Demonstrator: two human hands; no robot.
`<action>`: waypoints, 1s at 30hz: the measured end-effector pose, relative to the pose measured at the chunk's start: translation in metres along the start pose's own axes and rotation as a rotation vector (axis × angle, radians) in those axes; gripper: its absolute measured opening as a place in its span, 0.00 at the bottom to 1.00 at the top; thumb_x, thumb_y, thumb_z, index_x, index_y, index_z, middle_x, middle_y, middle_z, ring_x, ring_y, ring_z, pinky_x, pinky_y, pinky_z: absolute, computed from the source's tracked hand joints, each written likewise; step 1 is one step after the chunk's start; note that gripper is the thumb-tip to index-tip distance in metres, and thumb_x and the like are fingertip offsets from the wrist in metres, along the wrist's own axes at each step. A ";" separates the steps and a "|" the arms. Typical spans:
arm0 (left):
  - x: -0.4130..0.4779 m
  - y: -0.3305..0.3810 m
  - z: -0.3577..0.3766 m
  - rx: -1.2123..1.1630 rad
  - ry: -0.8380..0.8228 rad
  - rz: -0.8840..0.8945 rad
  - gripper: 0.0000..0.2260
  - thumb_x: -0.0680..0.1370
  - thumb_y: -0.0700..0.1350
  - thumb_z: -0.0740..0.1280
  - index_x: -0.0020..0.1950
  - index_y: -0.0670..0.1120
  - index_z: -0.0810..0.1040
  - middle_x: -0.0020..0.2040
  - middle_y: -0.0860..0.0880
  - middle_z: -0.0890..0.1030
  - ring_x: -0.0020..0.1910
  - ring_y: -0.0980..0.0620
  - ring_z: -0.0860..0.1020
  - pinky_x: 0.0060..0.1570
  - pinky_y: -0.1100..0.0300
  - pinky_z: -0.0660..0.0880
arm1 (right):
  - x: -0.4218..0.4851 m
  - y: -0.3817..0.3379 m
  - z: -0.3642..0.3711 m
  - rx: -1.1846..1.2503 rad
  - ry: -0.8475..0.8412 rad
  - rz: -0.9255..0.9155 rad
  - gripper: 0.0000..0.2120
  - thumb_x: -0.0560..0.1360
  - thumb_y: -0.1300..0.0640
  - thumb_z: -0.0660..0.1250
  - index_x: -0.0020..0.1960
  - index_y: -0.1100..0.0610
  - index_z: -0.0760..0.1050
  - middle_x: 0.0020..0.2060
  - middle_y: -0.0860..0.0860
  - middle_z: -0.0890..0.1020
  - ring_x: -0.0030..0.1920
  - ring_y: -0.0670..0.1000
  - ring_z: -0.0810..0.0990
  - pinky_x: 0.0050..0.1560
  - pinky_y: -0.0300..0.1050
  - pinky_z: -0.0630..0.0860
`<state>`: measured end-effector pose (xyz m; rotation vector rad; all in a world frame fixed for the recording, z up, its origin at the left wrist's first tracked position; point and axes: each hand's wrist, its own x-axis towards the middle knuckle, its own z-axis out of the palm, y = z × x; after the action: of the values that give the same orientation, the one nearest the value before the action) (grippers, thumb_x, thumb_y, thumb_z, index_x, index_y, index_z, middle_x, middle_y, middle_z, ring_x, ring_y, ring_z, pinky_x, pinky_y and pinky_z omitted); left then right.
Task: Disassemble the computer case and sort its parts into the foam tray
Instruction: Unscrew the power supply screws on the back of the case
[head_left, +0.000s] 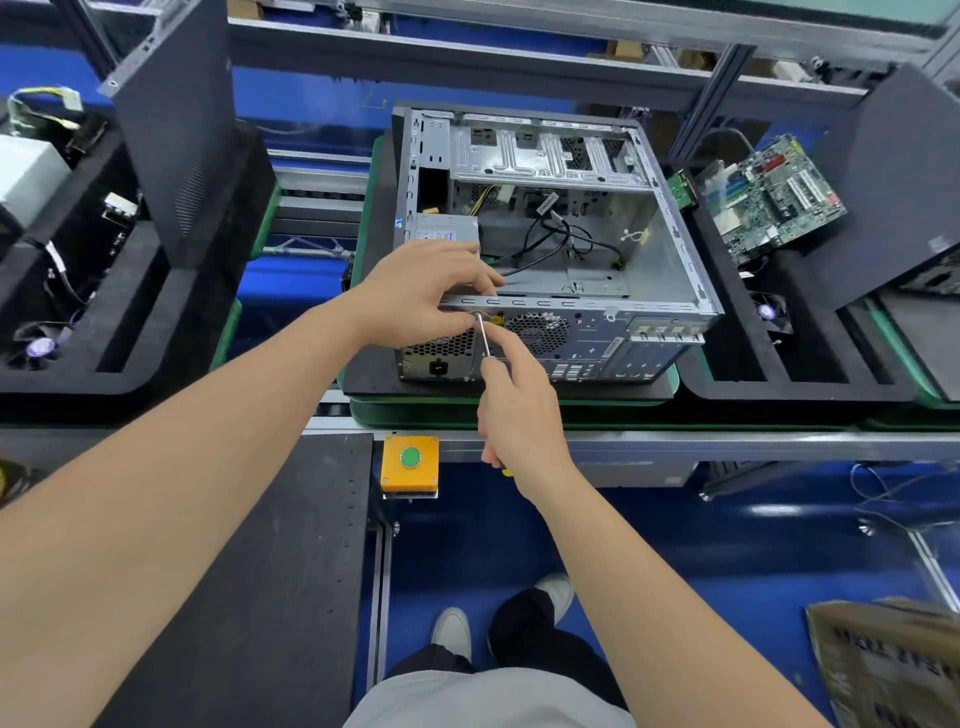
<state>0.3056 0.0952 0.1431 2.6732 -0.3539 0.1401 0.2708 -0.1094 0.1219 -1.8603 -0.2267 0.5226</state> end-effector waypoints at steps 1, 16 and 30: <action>0.000 0.000 0.000 0.003 -0.001 0.000 0.13 0.77 0.48 0.72 0.62 0.52 0.79 0.70 0.59 0.76 0.78 0.50 0.64 0.73 0.41 0.64 | 0.000 0.000 0.000 -0.004 0.001 -0.001 0.21 0.84 0.52 0.53 0.61 0.24 0.71 0.32 0.50 0.77 0.25 0.44 0.73 0.21 0.43 0.74; 0.001 0.000 0.001 0.014 0.011 0.006 0.13 0.77 0.47 0.72 0.60 0.52 0.80 0.69 0.59 0.77 0.77 0.51 0.65 0.72 0.42 0.65 | 0.005 -0.006 -0.006 0.126 -0.064 0.168 0.16 0.84 0.53 0.55 0.66 0.43 0.77 0.31 0.54 0.77 0.21 0.52 0.71 0.21 0.41 0.69; -0.001 0.001 0.002 0.095 0.044 0.029 0.12 0.77 0.51 0.70 0.60 0.54 0.78 0.63 0.57 0.80 0.74 0.51 0.69 0.68 0.49 0.67 | -0.005 0.000 -0.006 1.482 -0.660 0.537 0.17 0.89 0.51 0.52 0.54 0.60 0.73 0.27 0.50 0.69 0.18 0.45 0.61 0.16 0.37 0.63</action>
<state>0.3045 0.0932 0.1413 2.7541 -0.3809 0.2295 0.2690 -0.1169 0.1250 -0.2325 0.2252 1.2250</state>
